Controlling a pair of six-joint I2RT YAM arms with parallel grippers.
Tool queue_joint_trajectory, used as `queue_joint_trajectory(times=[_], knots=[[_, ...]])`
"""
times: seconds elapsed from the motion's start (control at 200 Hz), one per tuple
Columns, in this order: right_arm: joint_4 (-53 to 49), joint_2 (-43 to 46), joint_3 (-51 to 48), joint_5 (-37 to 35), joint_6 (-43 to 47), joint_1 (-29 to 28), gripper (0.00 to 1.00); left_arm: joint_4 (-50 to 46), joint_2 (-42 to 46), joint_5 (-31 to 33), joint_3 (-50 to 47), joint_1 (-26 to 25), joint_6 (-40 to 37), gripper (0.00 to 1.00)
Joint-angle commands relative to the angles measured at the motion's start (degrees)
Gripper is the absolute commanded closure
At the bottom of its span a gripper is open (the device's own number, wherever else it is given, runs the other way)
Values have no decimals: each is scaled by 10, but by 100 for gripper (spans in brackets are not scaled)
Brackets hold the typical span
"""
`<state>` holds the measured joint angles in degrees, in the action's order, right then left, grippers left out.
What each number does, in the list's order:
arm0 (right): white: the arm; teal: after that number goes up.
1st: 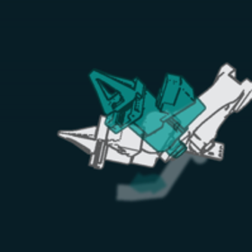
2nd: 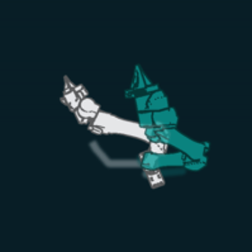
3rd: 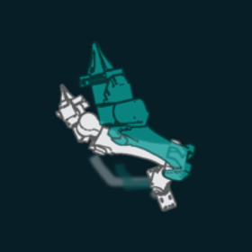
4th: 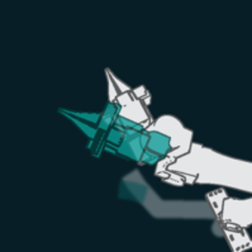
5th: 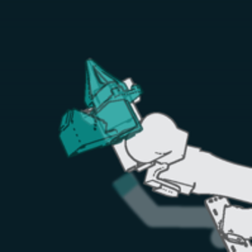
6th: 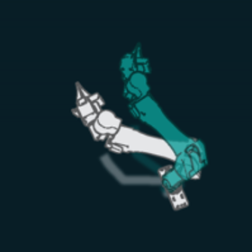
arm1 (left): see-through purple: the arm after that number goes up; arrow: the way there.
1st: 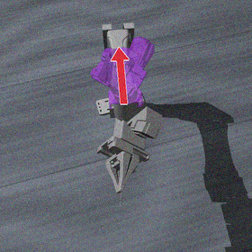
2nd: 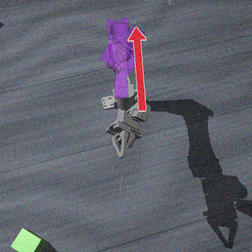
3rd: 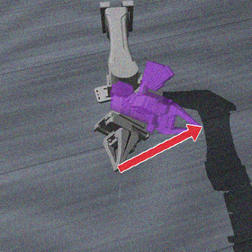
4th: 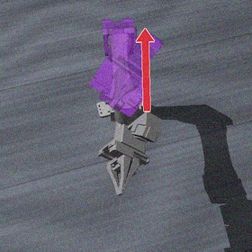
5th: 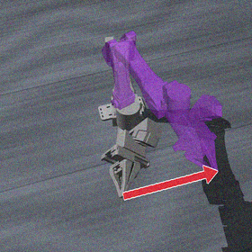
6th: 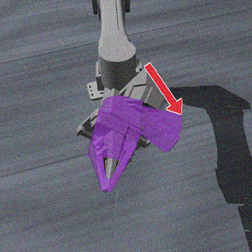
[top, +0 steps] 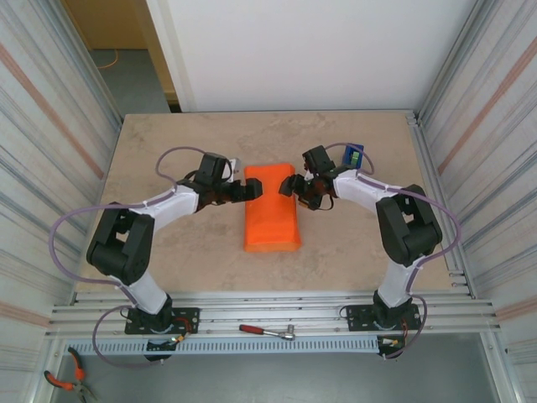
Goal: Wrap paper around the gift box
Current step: Adjust the wrapping paper for the gift box.
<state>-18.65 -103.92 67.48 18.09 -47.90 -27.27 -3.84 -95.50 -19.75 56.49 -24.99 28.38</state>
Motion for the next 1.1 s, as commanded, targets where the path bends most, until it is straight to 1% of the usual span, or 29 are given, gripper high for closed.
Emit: queue_joint_trajectory(times=[0.0, 0.115, 0.21, 0.346, 0.406, 0.541, 0.651, 0.882, 1.092], knots=[[11, -13, -8, 0, -13, 3, 32, 21, -14, -5, -5, -13, 10, 1], [22, -15, -16, 4, -19, 10, 37, 27, -29, -7, 3, -20, 15, 1], [28, -19, -18, 9, -25, 14, 44, 27, -43, -5, 17, -23, 16, 1], [35, -21, -18, 14, -29, 18, 45, 19, -57, -3, 36, -23, 9, 2], [36, -18, -18, 16, -29, 19, 42, 14, -59, 1, 41, -22, 4, 1], [36, 4, -22, 20, -20, 25, 32, 11, -47, 4, 46, -17, -10, 1], [32, 38, -30, 19, -10, 32, 27, 11, -20, 10, 38, -11, -22, 1], [18, 109, -58, 16, 1, 36, 27, 10, 50, 3, -4, 8, -39, 1], [13, 157, -97, -5, 3, 17, 26, 12, 107, -9, -64, 7, -44, 1]])
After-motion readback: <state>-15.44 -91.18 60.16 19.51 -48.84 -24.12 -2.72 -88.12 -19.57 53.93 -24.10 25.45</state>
